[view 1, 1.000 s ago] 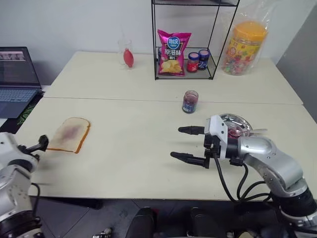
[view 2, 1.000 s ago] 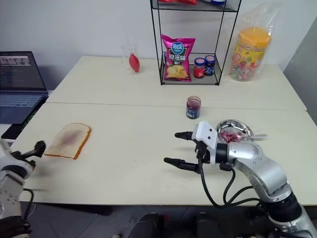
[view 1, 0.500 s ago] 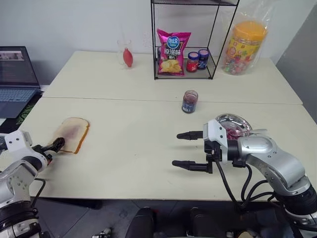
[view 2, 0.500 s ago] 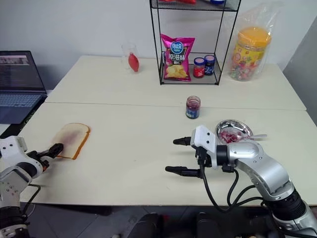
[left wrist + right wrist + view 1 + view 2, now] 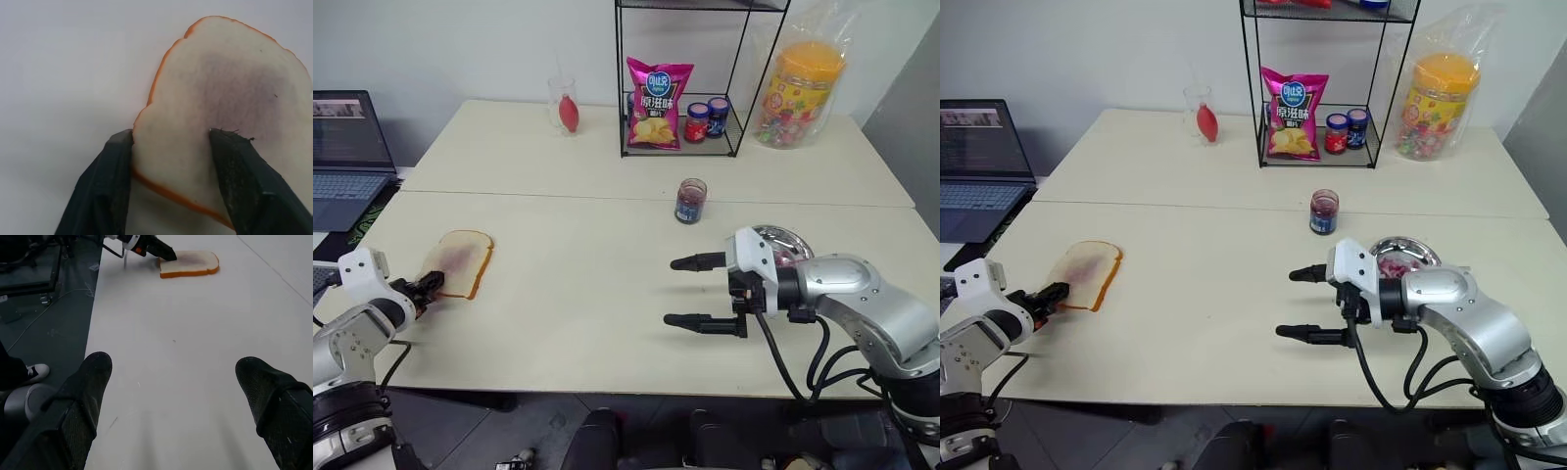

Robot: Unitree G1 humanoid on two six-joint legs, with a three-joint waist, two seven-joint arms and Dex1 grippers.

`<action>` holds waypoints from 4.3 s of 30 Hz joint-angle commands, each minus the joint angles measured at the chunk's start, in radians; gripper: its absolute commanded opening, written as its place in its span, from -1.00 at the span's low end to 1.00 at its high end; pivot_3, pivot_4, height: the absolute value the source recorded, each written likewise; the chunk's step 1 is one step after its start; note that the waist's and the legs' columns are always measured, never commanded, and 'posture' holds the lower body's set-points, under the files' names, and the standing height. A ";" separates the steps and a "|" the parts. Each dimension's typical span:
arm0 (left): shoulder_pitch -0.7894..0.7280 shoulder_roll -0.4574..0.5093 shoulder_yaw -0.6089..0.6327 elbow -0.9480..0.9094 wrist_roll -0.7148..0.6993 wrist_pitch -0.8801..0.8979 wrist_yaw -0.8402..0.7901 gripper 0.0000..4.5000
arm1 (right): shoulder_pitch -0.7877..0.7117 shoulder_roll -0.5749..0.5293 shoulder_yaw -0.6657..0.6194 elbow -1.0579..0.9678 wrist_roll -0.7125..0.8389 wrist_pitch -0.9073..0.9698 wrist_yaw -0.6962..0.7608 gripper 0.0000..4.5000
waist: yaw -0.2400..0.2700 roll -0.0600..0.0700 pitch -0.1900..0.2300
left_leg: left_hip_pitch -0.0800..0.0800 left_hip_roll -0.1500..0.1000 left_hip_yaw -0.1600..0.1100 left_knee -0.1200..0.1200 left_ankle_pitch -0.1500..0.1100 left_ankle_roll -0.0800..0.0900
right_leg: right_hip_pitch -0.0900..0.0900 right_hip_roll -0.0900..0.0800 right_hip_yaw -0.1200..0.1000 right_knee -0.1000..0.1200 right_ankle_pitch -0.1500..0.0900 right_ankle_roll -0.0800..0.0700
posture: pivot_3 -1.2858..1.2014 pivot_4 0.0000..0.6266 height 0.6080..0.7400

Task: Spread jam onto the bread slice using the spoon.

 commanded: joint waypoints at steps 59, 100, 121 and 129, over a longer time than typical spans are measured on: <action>0.131 -0.555 -0.306 -0.735 -0.615 0.365 0.293 -1.00 | 0.243 -0.253 -0.235 -0.068 0.054 -0.088 0.120 1.00 | 0.001 -0.001 0.001 | 0.001 0.000 0.000 0.001 0.000 0.000 | 0.007 0.002 0.000 -0.008 -0.001 0.007 | 0.03 -0.52 1.00; -0.083 0.069 -0.688 -0.910 -0.116 -0.248 -0.436 0.94 | 0.392 0.107 -0.555 -0.072 -0.037 -0.157 -0.418 1.00 | 0.025 0.004 0.004 | -0.003 -0.001 0.001 -0.001 -0.001 0.002 | 0.005 0.001 0.000 -0.012 -0.003 -0.003 | 0.03 -0.52 1.00; -0.305 -0.008 -0.869 -0.783 0.018 -0.282 -0.619 0.94 | 0.419 0.382 -0.980 0.081 0.486 0.209 -1.005 1.00 | -0.018 0.010 0.005 | 0.001 0.000 0.003 -0.001 -0.001 0.002 | 0.006 0.004 0.002 -0.007 -0.004 0.007 | 0.03 -0.52 1.00; -0.333 -0.073 -0.875 -0.798 -0.005 -0.225 -0.607 0.94 | 0.305 0.359 -0.926 0.294 0.481 0.172 -1.028 1.00 | -0.024 0.011 0.005 | 0.000 -0.001 0.003 -0.001 -0.001 0.003 | 0.006 0.004 0.003 -0.007 -0.003 0.008 | 0.03 -0.52 1.00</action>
